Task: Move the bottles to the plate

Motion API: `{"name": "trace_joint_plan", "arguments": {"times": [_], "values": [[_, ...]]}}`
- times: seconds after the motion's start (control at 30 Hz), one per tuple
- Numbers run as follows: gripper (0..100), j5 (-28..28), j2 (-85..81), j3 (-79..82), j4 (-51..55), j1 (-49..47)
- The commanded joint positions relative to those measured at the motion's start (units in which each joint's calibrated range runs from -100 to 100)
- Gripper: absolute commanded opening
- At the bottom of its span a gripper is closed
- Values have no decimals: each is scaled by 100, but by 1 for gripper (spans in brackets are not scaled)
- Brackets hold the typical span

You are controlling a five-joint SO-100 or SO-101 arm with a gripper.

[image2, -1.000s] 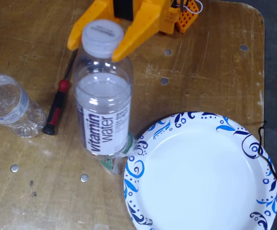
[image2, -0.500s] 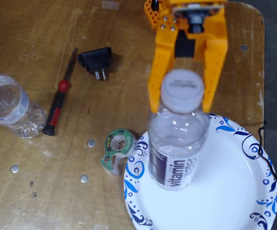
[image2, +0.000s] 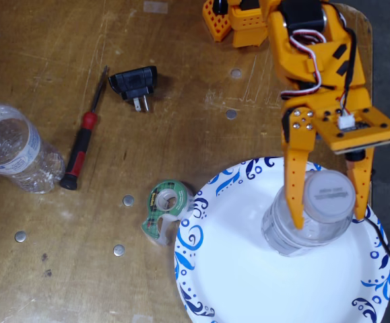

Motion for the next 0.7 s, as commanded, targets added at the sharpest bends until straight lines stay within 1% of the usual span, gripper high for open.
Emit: {"name": "trace_joint_plan", "arguments": {"times": [0.0,0.2,0.6,0.67], "values": [[1,-20,18,-330,1,-212],[1,-26,263,-267,27,-492],[1,-41,794,-258,-43,-384],[1,-172,878,-239,-217,-384]]}}
